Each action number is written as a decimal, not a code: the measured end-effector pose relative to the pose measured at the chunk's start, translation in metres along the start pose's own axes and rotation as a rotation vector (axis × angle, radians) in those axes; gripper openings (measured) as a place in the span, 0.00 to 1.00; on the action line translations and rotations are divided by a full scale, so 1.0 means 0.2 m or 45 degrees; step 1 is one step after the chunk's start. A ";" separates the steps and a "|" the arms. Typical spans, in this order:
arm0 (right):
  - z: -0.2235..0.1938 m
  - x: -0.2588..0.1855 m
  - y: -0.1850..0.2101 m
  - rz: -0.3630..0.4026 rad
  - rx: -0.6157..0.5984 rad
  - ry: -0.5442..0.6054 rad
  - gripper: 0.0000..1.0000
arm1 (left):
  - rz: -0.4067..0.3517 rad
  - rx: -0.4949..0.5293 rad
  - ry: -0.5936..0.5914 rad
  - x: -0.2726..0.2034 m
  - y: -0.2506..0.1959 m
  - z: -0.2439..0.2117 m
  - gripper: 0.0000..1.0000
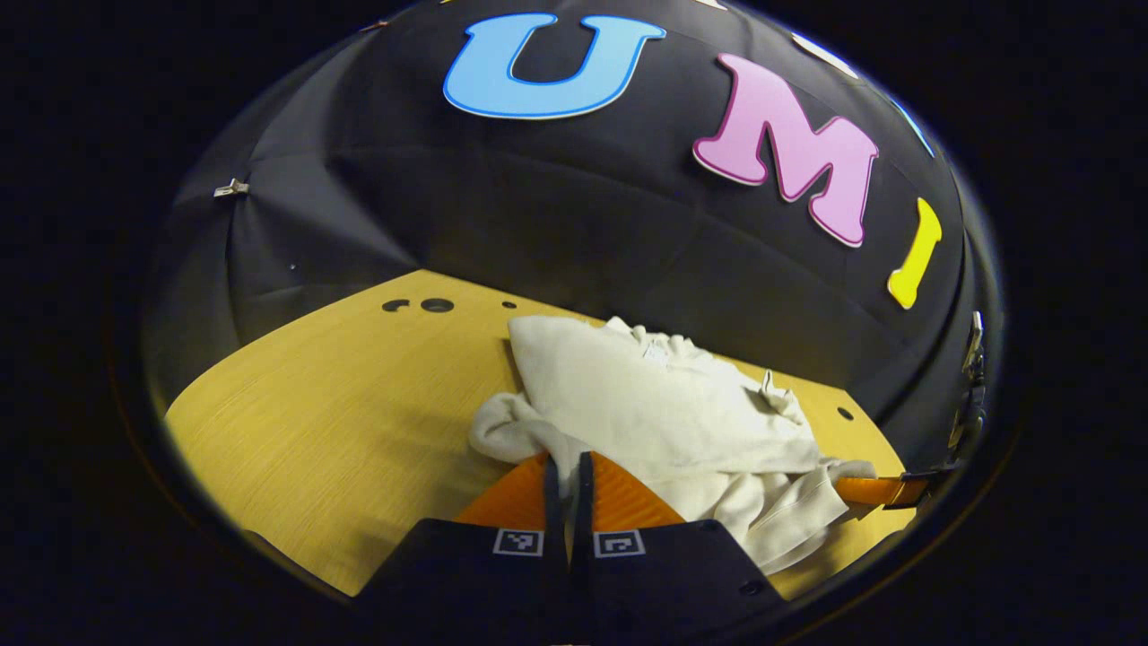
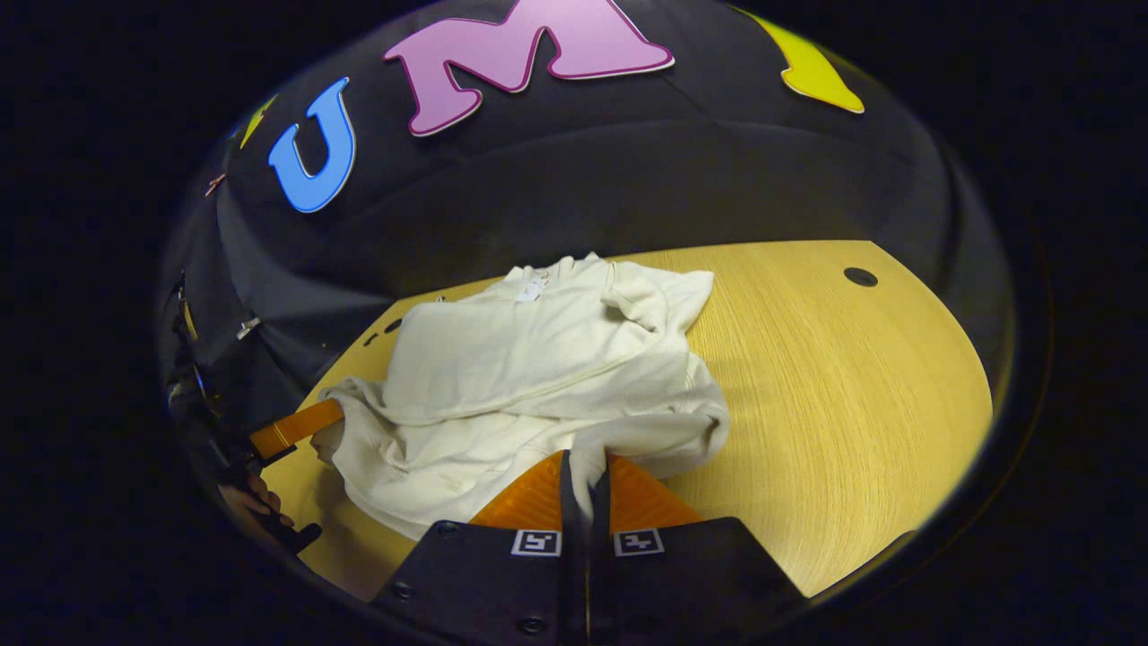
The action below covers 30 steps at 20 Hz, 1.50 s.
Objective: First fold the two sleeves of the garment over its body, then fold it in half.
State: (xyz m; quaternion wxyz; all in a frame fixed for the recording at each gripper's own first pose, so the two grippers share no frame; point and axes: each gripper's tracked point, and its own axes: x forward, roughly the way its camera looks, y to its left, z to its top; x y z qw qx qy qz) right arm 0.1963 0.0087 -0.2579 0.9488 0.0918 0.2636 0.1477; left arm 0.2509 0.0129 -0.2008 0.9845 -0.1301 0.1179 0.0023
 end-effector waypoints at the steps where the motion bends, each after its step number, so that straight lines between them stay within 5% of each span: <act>1: 0.06 0.03 0.01 0.004 0.009 -0.038 0.07 | -0.005 -0.024 -0.032 0.04 0.00 0.05 0.06; 7: 0.36 0.25 0.01 -0.009 0.029 -0.234 0.06 | -0.069 -0.114 -0.205 0.29 -0.05 0.32 0.06; 15: 0.65 0.50 -0.01 -0.054 0.008 -0.402 0.06 | -0.093 0.008 -0.280 0.59 -0.09 0.53 0.06; 23: 0.88 0.78 -0.04 -0.121 -0.134 -0.467 0.06 | -0.014 0.101 -0.236 0.93 -0.03 0.65 0.06; 27: 0.84 0.88 -0.10 -0.145 -0.135 -0.439 0.07 | 0.079 0.105 -0.077 1.10 0.01 0.57 0.06; 28: 0.81 0.90 -0.11 -0.158 -0.136 -0.423 0.10 | 0.084 0.114 -0.072 1.11 0.01 0.57 0.01; 30: 0.77 0.92 -0.13 -0.168 -0.128 -0.393 0.18 | 0.098 0.139 -0.067 1.13 0.01 0.55 0.08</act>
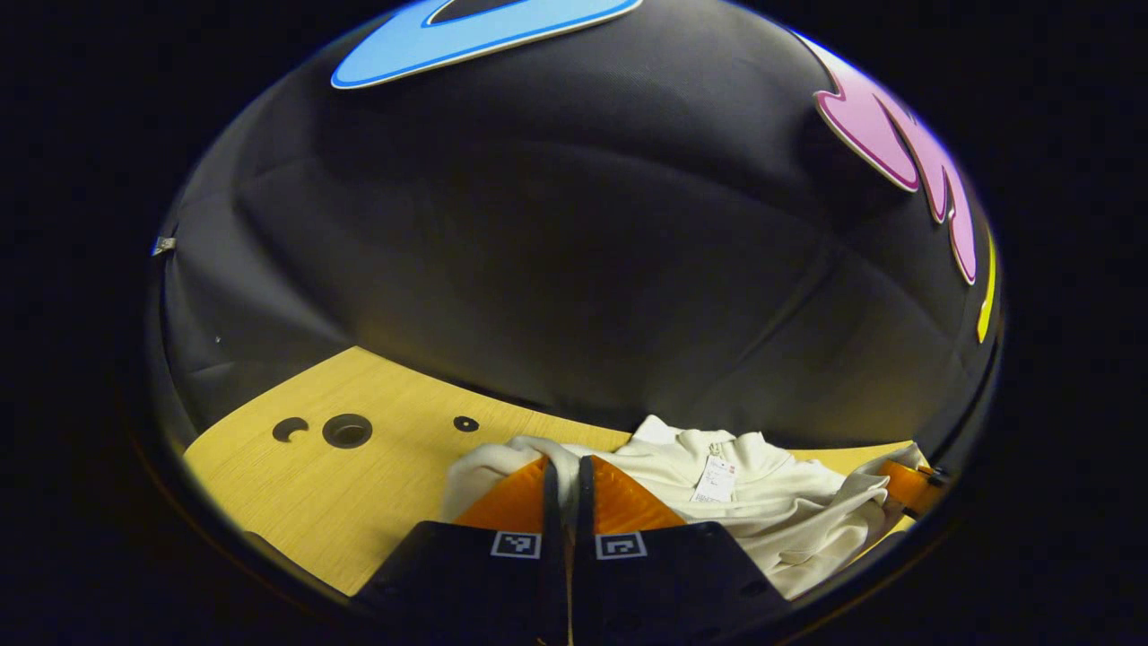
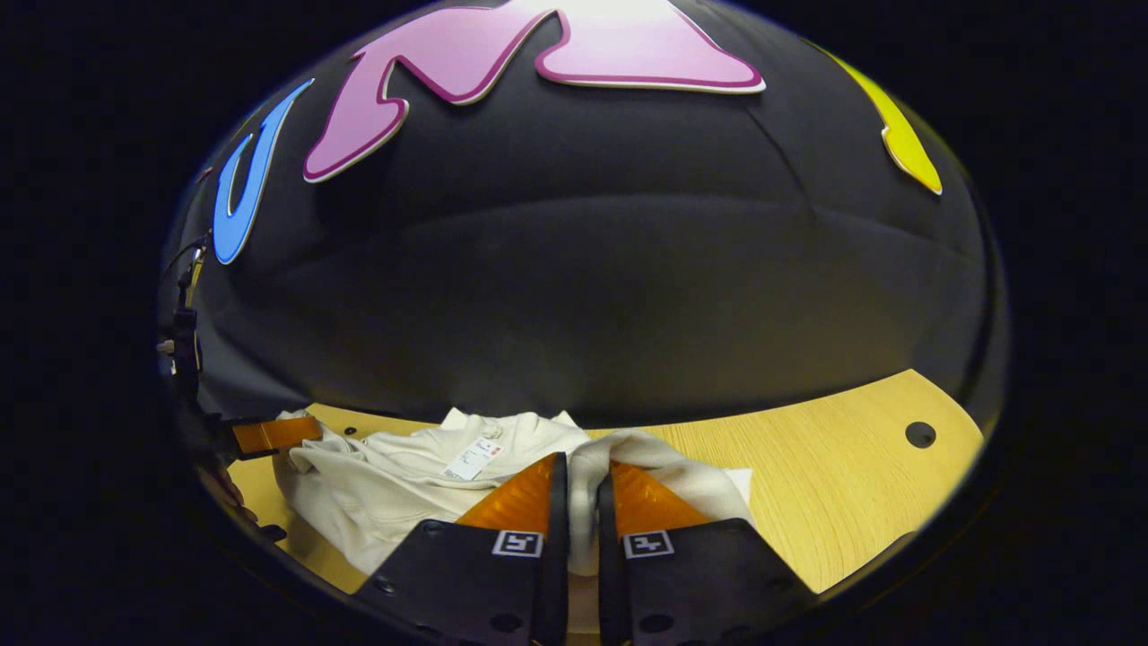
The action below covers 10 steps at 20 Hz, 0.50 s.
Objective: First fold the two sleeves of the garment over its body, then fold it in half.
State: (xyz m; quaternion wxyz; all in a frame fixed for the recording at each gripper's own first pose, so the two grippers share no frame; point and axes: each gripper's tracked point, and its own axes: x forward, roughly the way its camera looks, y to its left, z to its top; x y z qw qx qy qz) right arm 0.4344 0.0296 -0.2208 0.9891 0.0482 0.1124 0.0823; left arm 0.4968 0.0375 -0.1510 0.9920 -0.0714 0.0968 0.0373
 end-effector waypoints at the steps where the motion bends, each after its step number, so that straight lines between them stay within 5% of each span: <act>1: -0.01 0.00 0.00 0.004 0.006 0.010 0.20 | 0.006 0.007 0.007 0.01 0.01 -0.02 0.09; 2: -0.01 -0.01 0.00 0.015 0.015 0.012 0.28 | 0.010 0.007 0.011 0.01 0.02 -0.02 0.11; 3: -0.01 -0.02 0.01 0.023 0.019 0.012 0.25 | 0.005 0.000 0.014 0.00 0.00 -0.01 0.16; 4: 0.00 -0.03 0.01 0.028 0.015 0.013 0.45 | 0.003 -0.011 0.011 -0.02 -0.01 0.01 0.20; 5: 0.01 -0.04 0.02 0.035 0.007 0.012 0.45 | 0.006 -0.022 0.001 -0.04 -0.01 0.03 0.24; 6: 0.02 -0.06 0.04 0.042 -0.006 0.011 0.66 | 0.010 -0.019 -0.015 -0.06 -0.01 0.06 0.36; 8: 0.05 -0.10 0.04 0.021 -0.046 -0.010 0.80 | 0.057 0.039 -0.050 -0.13 0.04 0.14 0.57; 10: 0.09 -0.18 0.03 -0.012 -0.066 -0.045 0.96 | 0.086 0.070 -0.075 -0.21 0.07 0.22 0.58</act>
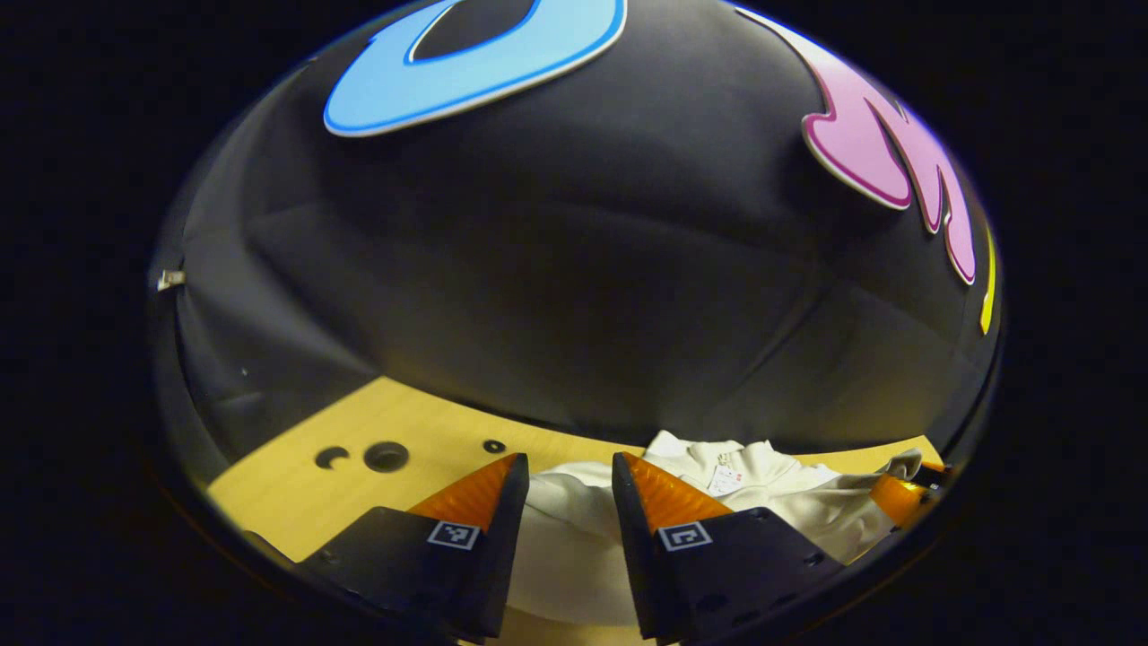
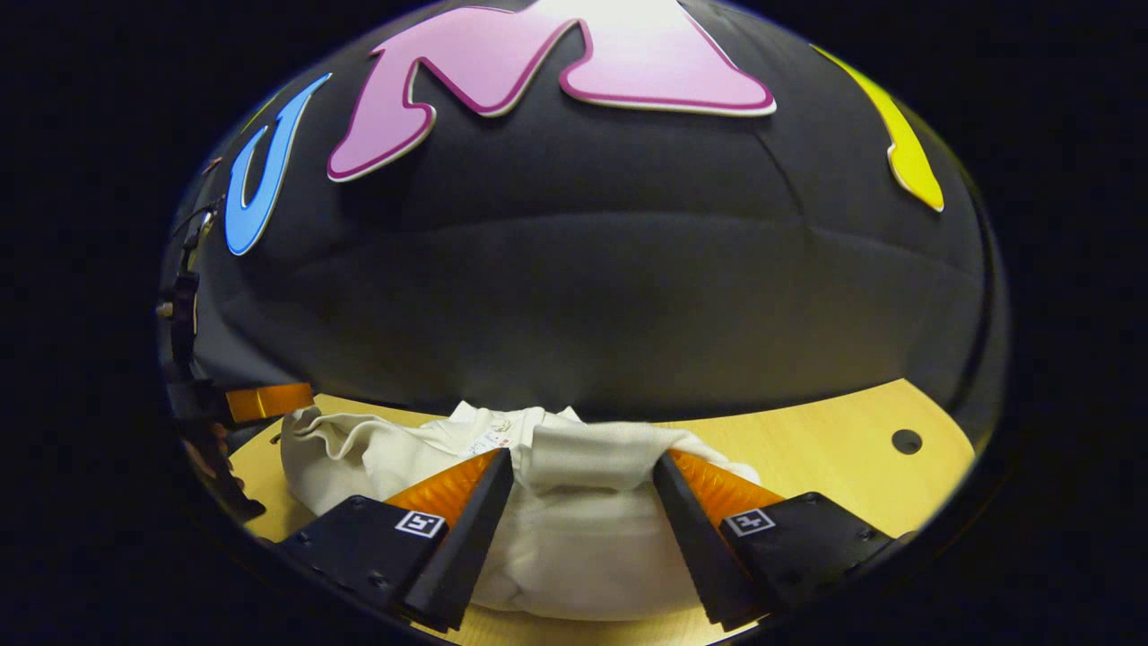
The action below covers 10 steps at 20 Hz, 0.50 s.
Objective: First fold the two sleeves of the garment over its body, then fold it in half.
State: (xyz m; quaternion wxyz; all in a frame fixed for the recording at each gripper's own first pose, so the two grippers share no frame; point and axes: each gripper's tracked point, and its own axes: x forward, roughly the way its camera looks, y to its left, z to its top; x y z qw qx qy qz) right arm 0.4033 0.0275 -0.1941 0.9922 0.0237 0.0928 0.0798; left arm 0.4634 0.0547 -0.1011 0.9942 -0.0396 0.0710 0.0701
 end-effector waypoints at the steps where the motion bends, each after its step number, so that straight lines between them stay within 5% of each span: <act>1: 0.03 -0.04 -0.02 -0.023 0.001 -0.017 0.96 | -0.006 -0.001 -0.005 -0.06 0.00 0.04 0.58; 5: 0.18 -0.26 -0.11 -0.113 0.003 -0.079 0.96 | -0.030 -0.037 -0.091 -0.36 0.04 0.23 0.99; 10: 0.35 -0.65 -0.21 -0.215 -0.001 -0.132 0.99 | -0.079 -0.125 -0.165 -0.79 0.11 0.36 0.97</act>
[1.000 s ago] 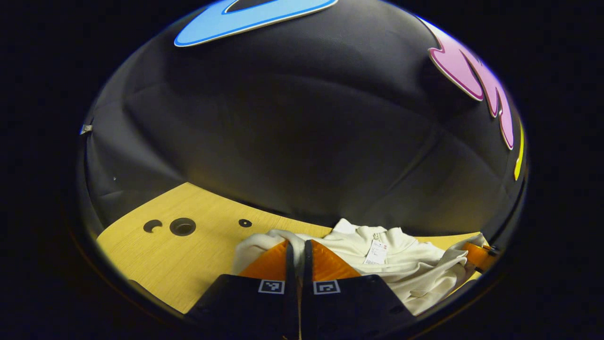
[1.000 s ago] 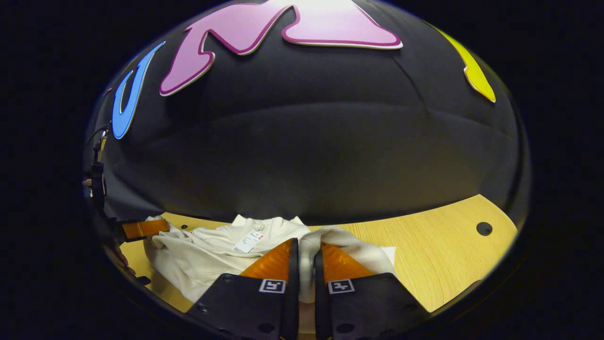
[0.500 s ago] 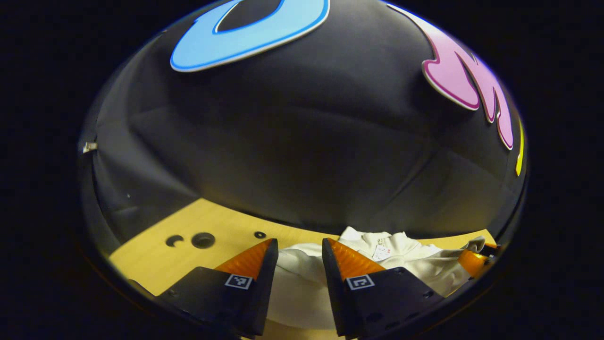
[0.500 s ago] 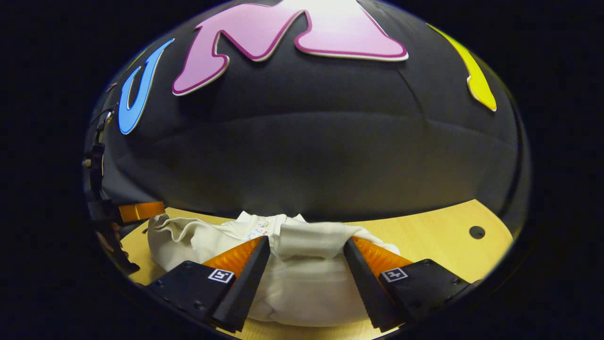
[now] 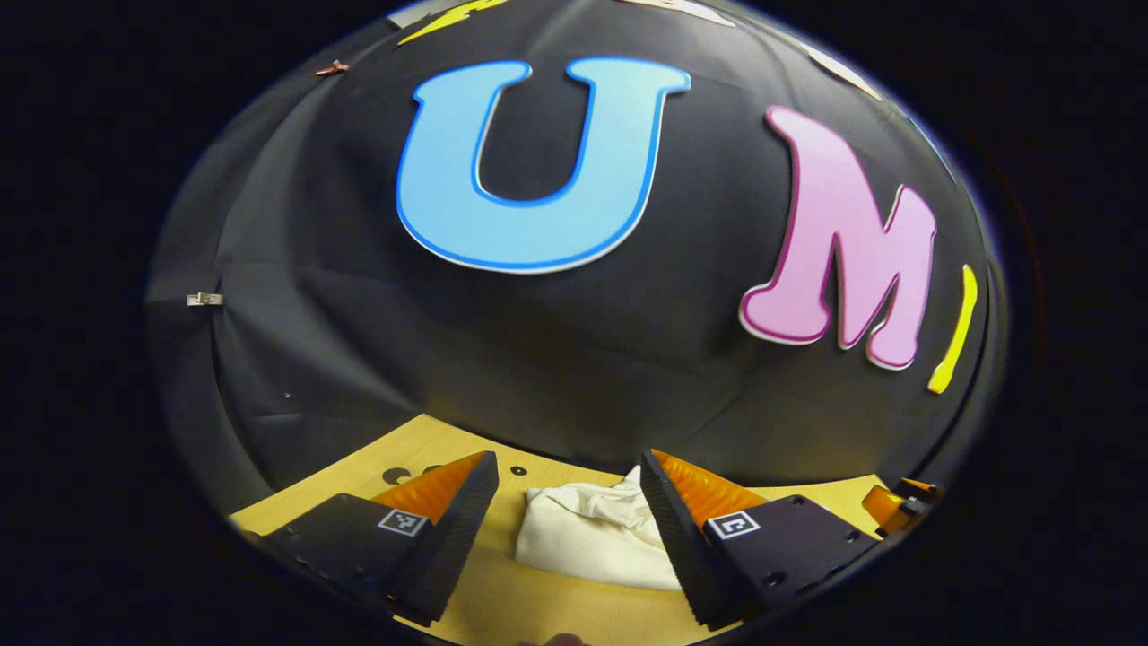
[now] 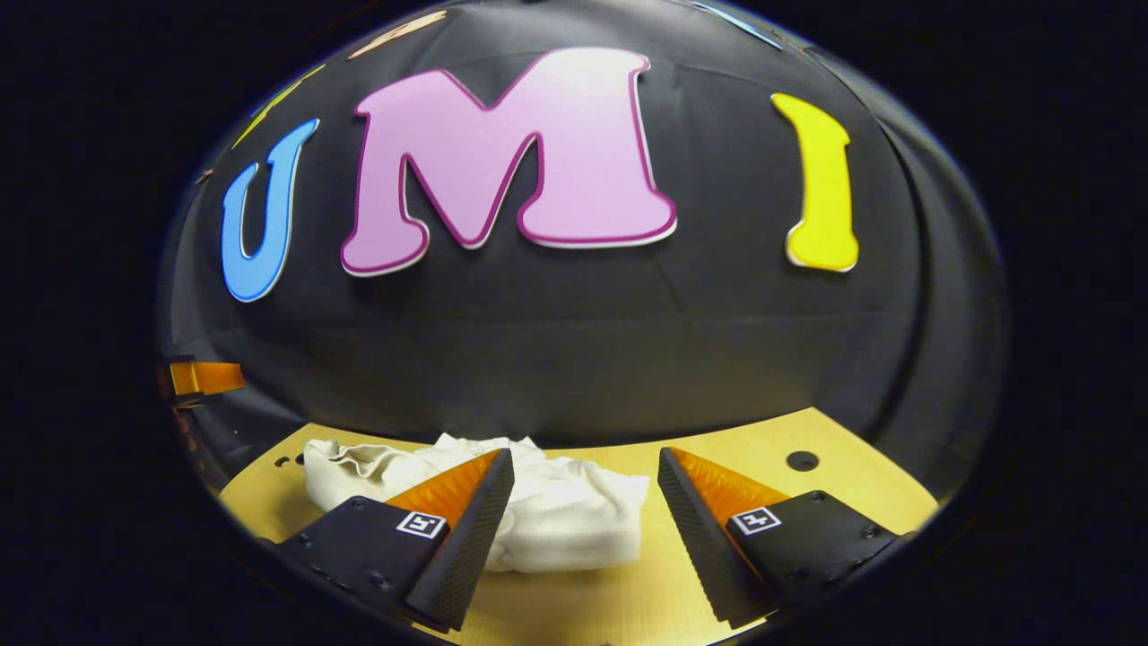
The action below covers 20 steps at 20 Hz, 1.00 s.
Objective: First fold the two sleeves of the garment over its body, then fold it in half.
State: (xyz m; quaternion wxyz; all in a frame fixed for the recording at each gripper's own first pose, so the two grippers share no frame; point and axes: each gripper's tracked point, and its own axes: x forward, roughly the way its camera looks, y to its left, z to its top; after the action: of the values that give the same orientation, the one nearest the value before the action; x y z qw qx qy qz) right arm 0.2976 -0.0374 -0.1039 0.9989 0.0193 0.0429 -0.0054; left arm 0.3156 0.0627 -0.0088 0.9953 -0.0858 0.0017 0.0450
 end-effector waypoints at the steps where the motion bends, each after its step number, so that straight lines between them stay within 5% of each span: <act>1: 0.02 -0.09 -0.05 -0.038 0.001 -0.003 0.98 | 0.002 0.005 -0.020 -0.09 0.03 0.03 0.98; 7: 0.05 -0.61 -0.19 -0.099 0.015 0.019 0.99 | -0.018 0.085 -0.062 -0.70 0.08 0.16 0.97; 20: 0.27 -1.44 -0.16 0.007 -0.065 0.026 0.99 | -0.187 0.141 -0.111 -1.62 -0.18 0.32 0.97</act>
State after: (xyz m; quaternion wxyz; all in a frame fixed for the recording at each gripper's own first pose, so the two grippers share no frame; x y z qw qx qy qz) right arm 0.0157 -0.0685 -0.0259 0.9986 -0.0059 0.0531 -0.0011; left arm -0.0048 0.0089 0.0650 0.9982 -0.0287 -0.0456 -0.0244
